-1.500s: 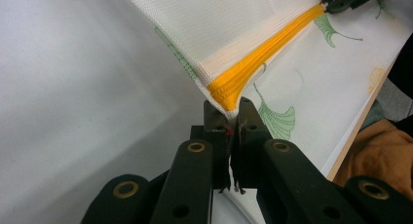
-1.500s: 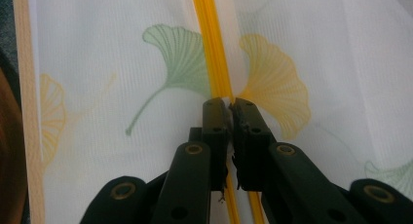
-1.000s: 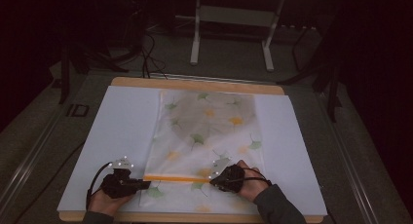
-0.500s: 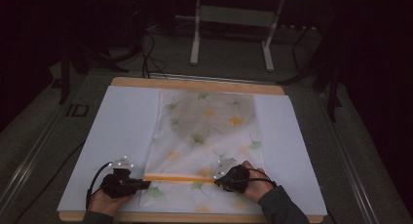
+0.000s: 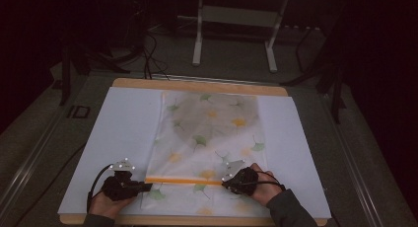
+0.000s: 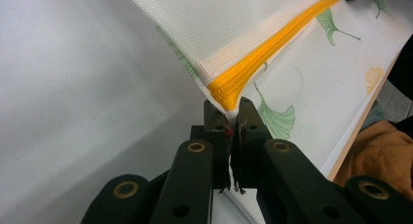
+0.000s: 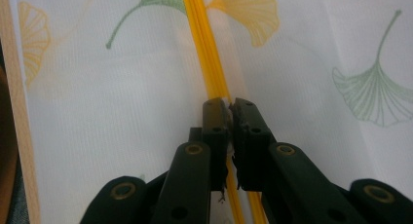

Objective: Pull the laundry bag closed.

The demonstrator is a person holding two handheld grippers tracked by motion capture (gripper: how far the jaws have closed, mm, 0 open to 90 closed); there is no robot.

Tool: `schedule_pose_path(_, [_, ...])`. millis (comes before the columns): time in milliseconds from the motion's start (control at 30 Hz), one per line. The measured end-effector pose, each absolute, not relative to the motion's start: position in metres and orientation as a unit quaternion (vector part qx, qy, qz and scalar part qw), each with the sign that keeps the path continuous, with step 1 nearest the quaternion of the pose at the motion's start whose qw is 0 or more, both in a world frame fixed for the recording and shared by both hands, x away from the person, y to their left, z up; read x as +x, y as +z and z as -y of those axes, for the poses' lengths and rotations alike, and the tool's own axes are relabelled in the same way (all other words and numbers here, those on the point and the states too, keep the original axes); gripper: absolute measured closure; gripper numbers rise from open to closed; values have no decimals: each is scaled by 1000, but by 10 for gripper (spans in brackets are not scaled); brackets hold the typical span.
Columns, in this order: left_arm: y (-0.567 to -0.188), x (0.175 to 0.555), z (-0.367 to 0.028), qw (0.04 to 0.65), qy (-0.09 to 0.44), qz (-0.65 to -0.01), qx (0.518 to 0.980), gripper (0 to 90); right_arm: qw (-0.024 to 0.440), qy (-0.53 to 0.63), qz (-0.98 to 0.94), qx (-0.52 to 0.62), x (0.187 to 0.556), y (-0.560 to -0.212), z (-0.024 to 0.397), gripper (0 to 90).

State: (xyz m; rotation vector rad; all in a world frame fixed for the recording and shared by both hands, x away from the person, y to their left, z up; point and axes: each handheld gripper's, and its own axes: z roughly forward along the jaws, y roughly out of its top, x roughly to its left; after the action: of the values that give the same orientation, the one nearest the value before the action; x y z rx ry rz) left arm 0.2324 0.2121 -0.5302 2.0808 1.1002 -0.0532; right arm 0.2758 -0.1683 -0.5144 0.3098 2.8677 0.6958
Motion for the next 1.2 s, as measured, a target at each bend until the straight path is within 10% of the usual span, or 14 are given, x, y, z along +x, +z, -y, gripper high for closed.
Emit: schedule_pose_path(1200, [-530, 232, -213, 385, -20, -432, 815, 866, 88, 224, -963, 119, 276, -513, 193, 848])
